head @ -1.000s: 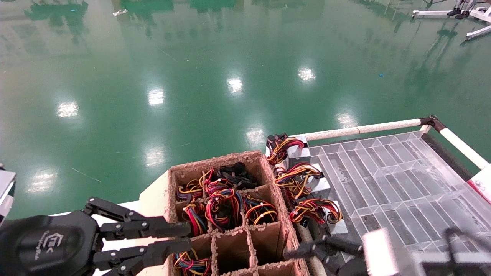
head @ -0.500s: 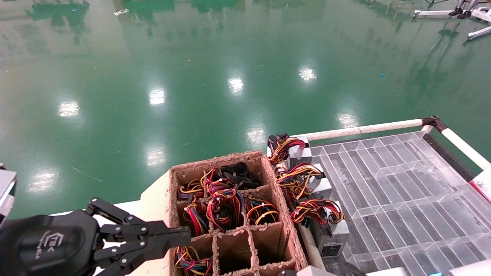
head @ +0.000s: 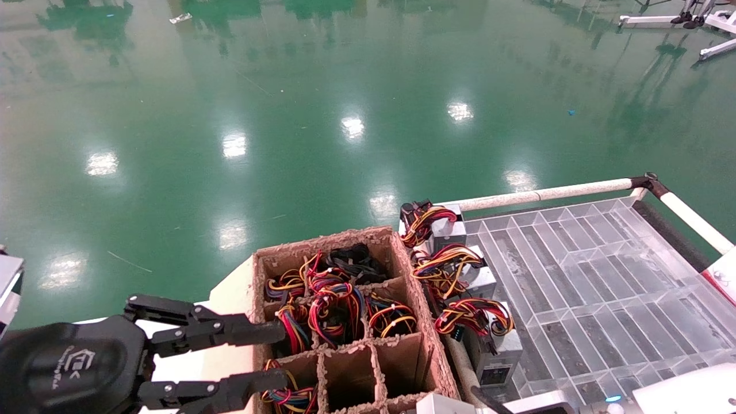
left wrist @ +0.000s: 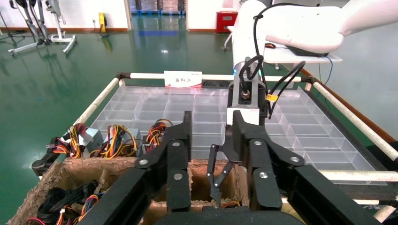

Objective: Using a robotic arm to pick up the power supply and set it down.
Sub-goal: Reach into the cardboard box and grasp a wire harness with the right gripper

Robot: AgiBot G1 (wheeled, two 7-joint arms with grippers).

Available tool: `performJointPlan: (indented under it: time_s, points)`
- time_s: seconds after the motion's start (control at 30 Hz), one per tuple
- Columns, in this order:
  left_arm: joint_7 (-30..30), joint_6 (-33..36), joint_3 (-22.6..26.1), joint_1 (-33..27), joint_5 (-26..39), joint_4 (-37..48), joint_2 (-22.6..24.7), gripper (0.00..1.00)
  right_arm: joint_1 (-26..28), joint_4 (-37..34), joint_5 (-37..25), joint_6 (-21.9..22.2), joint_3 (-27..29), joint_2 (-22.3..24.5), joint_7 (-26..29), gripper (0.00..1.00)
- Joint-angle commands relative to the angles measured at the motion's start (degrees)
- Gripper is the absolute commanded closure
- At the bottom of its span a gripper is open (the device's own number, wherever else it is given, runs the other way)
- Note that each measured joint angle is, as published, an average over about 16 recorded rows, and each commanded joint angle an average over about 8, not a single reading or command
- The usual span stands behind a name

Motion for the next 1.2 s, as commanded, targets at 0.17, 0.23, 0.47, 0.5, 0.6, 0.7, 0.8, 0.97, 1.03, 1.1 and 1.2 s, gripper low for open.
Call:
performJointPlan:
  time_s: [0.17, 0.23, 0.47, 0.5, 0.6, 0.7, 0.8, 0.97, 1.03, 1.1, 1.2]
  points:
    - [0.00, 0.00, 0.01, 0.00, -0.01, 0.00, 0.00, 0.00, -0.12, -0.37, -0.10, 0.14, 0.04, 0.31, 0.08, 1.00]
    - [0.01, 0.00, 0.01, 0.00, -0.01, 0.00, 0.00, 0.00, -0.39, -0.48, -0.04, 0.19, 0.09, 0.56, -0.04, 1.00]
    - [0.01, -0.01, 0.02, 0.00, -0.01, 0.00, -0.01, 0.00, -1.20, -1.02, 0.30, 0.32, 0.30, 1.24, -0.40, 1.00]
    - [0.01, -0.01, 0.02, -0.01, -0.01, 0.00, -0.01, 0.00, -1.30, -1.11, 0.44, 0.34, 0.35, 1.27, -0.47, 1.00]
    - [0.01, -0.01, 0.03, -0.01, -0.02, 0.00, -0.01, 0.00, -1.60, -1.41, 1.18, 0.28, 0.59, 1.26, -0.79, 1.00]
    - [0.01, -0.01, 0.03, -0.01, -0.02, 0.00, -0.01, 0.00, -1.79, -1.75, 1.98, -0.07, 0.75, 1.17, -1.24, 1.00]
    - [0.02, -0.01, 0.03, -0.01, -0.02, 0.00, -0.01, 0.00, -1.91, -2.24, 2.62, -0.65, 0.78, 1.07, -1.71, 1.00]
    - [0.02, -0.02, 0.04, -0.01, -0.03, 0.00, -0.02, 0.00, -2.20, -3.42, 3.52, -1.38, 0.94, 1.20, -2.57, 1.00]
    - [0.02, -0.02, 0.04, -0.01, -0.03, 0.00, -0.02, 0.00, -2.42, -3.91, 3.99, -1.41, 1.18, 1.38, -2.92, 1.00]
    - [0.02, -0.02, 0.04, -0.01, -0.03, 0.00, -0.02, 0.00, -2.73, -4.40, 4.62, -1.32, 1.53, 1.59, -3.29, 1.00]
    - [0.02, -0.02, 0.05, -0.01, -0.03, 0.00, -0.02, 0.00, -3.33, -5.21, 6.14, -1.19, 2.29, 1.86, -3.97, 1.00]
